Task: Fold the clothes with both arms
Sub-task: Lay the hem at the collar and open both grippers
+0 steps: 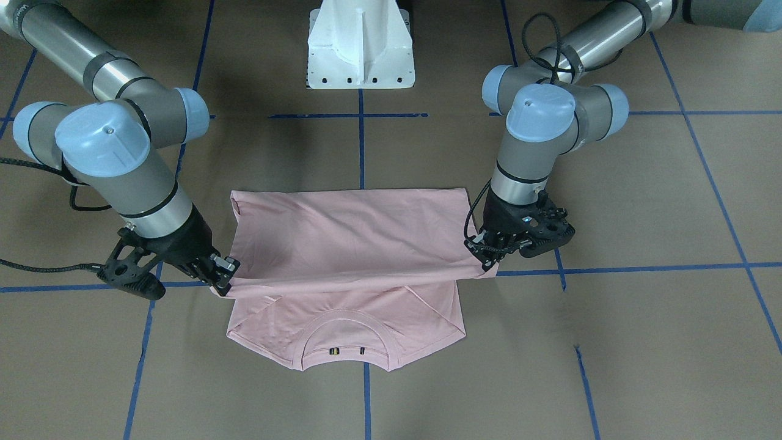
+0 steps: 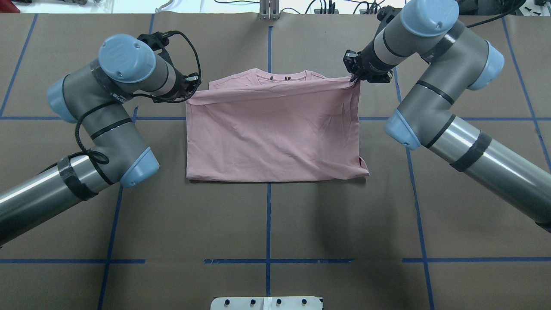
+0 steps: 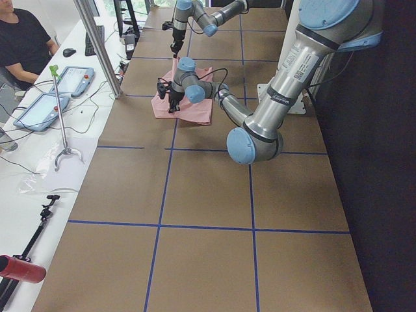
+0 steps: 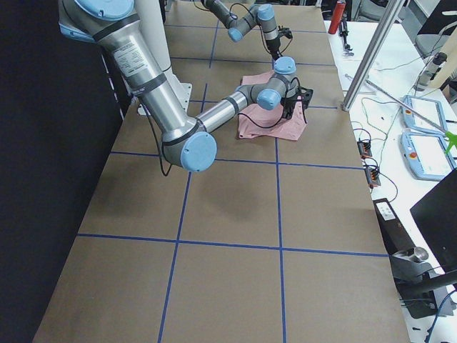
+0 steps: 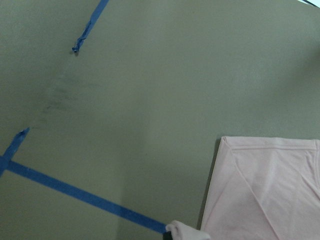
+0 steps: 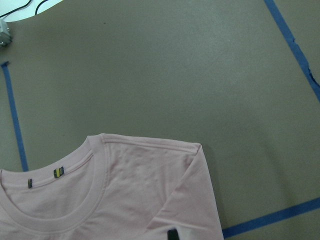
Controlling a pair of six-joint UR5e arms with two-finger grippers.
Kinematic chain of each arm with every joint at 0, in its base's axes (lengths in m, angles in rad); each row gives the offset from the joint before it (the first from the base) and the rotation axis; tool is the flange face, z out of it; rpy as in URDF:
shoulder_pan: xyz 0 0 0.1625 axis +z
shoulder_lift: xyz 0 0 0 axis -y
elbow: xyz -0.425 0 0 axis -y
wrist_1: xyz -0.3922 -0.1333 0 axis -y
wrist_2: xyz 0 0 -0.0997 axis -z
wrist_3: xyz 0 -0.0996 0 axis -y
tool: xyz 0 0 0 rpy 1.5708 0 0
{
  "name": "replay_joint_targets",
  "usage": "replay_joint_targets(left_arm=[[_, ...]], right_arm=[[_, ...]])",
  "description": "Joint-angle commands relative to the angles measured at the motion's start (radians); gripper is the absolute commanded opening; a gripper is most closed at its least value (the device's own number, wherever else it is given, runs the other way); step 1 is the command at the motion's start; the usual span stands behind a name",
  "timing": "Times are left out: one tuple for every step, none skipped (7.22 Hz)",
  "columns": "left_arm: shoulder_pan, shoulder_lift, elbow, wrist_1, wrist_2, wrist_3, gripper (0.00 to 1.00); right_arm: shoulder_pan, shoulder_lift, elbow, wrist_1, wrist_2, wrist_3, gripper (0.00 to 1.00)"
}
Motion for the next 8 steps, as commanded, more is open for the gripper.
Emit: replay_joint_targets(left_arm=[[-0.006,-0.039,0.077,-0.045,0.002,-0.003,0.00],[-0.006,-0.047,0.082,-0.045,0.002,-0.009,0.00],[-0.006,-0.056,0.093,-0.045,0.002,-0.011,0.00],[-0.008,-0.084,0.138,-0.054,0.007,-0.011,0.00],[-0.008,-0.088,0.168,-0.085,0.007,-0.012,0.00],[-0.007,-0.090,0.174,-0.087,0.007,-0.012,0.00],[-0.008,-0.093,0.174,-0.087,0.005,-0.011,0.00],[-0.007,-0.095,0.174,-0.087,0.005,-0.011,0.00]], right_arm=[[0.006,0.045,-0.114,0.076,-0.001,-0.001,0.00],[0.004,0.056,-0.136,0.078,-0.001,-0.002,0.00],[0.004,0.065,-0.144,0.078,-0.001,-0.002,0.00],[0.004,0.073,-0.155,0.078,-0.003,-0.002,0.00],[0.004,0.082,-0.174,0.080,-0.003,-0.004,0.00],[0.003,0.084,-0.176,0.078,-0.004,-0.004,0.00],[0.003,0.084,-0.176,0.078,-0.006,-0.007,0.00],[0.000,0.085,-0.175,0.080,-0.003,-0.007,0.00]])
